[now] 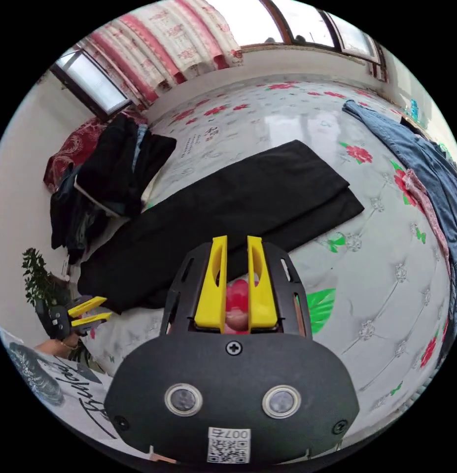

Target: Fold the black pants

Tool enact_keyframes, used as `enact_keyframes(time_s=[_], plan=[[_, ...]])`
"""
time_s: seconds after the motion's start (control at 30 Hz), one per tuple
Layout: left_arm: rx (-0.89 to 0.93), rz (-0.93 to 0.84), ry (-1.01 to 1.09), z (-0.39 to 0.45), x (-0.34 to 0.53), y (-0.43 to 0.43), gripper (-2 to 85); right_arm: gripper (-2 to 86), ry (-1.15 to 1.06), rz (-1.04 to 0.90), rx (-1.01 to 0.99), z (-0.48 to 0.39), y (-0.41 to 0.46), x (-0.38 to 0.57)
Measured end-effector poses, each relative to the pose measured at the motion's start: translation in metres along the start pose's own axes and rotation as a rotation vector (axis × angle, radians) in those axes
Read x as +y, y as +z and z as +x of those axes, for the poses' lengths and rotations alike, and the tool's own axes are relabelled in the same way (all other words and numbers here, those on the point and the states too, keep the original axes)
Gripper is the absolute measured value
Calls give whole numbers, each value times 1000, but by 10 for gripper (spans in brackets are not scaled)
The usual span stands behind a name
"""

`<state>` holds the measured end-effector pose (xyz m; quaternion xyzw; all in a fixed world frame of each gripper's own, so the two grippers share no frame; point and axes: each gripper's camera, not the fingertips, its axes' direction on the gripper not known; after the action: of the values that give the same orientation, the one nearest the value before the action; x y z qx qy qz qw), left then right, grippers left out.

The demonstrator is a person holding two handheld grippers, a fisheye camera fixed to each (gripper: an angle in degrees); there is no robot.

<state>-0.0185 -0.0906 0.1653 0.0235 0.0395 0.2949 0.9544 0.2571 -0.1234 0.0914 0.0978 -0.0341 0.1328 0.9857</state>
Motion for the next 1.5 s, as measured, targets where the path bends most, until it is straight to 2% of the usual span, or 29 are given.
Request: enact_keyframes(time_s=[0.1, 0.23, 0.33, 0.43, 0.5, 0.67, 0.77, 0.87, 0.97, 1.07, 1.13, 1.2, 1.27, 1.37, 1.5], plan=[[125, 19, -70, -34, -5, 2, 3, 73, -99, -80, -227, -43, 19, 39], [348, 91, -210, -94, 1, -17, -8, 79, -282, -201, -367, -89, 47, 76], [452, 131, -284, -126, 0, -28, -10, 88, -426, -262, -402, -115, 62, 83], [540, 150, -342, -146, -5, -36, -10, 92, -540, -235, -345, -133, 65, 76], [569, 174, -351, -152, -8, -39, -10, 91, -571, -214, -345, -140, 70, 68], [600, 173, -372, -155, -18, -37, -9, 77, -659, -299, -398, -162, 107, 50], [609, 148, -369, -149, -23, -32, -8, 42, -664, -326, -469, -172, 116, 53], [536, 139, -397, -149, -15, -36, 1, 12, -644, -356, -494, -169, 115, 73], [380, 99, -485, -159, 8, -36, 21, 3, -610, -398, -501, -158, 121, 96], [205, -27, -575, -170, 27, -20, 40, 2, -588, -471, -504, -155, 136, 102], [116, -197, -620, -170, 37, 6, 19, 0, -574, -491, -480, -155, 142, 103], [98, -251, -589, -158, 41, 21, 0, -1, -587, -505, -491, -159, 144, 107], [12, -257, -541, -142, 41, 18, -5, -2, -610, -543, -513, -168, 147, 115], [-134, -387, -466, -114, 46, 19, -6, 0, -672, -625, -586, -191, 150, 136], [-241, -489, -667, -110, 96, 16, -5, 11, -775, -773, -665, -218, 152, 164]])
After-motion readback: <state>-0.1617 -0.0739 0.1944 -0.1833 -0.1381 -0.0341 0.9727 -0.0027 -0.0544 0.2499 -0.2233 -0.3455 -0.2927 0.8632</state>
